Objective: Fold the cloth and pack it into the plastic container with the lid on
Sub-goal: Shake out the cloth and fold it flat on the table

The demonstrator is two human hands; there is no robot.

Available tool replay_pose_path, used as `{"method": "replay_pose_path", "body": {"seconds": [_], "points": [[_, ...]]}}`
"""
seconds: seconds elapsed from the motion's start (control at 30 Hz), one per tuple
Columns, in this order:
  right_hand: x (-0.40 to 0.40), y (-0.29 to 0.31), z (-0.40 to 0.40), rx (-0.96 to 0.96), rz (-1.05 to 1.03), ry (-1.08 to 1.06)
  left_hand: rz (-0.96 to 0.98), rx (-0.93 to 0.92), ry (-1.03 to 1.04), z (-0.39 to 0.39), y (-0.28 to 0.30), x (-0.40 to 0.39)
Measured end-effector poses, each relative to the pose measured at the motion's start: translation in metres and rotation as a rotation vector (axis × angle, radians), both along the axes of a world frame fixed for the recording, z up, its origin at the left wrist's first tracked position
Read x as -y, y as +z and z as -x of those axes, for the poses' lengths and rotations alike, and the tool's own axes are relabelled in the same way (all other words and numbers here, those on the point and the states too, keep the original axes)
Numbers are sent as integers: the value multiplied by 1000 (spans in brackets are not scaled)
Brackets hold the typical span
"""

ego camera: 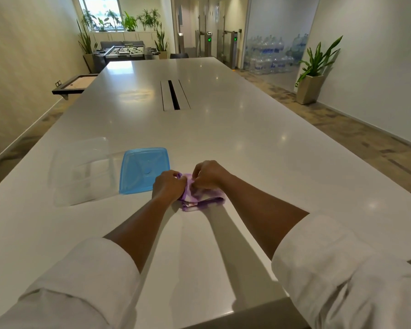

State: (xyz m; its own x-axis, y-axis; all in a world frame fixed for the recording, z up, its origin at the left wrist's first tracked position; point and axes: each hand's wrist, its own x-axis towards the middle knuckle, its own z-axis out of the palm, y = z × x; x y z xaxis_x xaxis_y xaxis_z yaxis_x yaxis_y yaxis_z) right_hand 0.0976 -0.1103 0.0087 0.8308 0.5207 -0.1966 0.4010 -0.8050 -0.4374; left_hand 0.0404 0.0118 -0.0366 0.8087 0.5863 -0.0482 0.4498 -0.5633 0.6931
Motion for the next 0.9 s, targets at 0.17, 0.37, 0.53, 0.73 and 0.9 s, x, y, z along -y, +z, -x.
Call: {"method": "replay_pose_path", "body": {"seconds": [0.17,0.37,0.53,0.73,0.9], "points": [[6,-21,-4,138,143,101,-299,83,-2,-4,5,4],[9,-28,-6,211,193,143,-389,226,-202,-18,16,30],[15,-36,-6,156,232,161,-392,212,-329,-12,-7,34],[26,-51,-8,97,265,199,-398,205,-381,-5,-42,30],[29,-55,-6,75,298,222,-383,125,-389,-1,-55,31]]}}
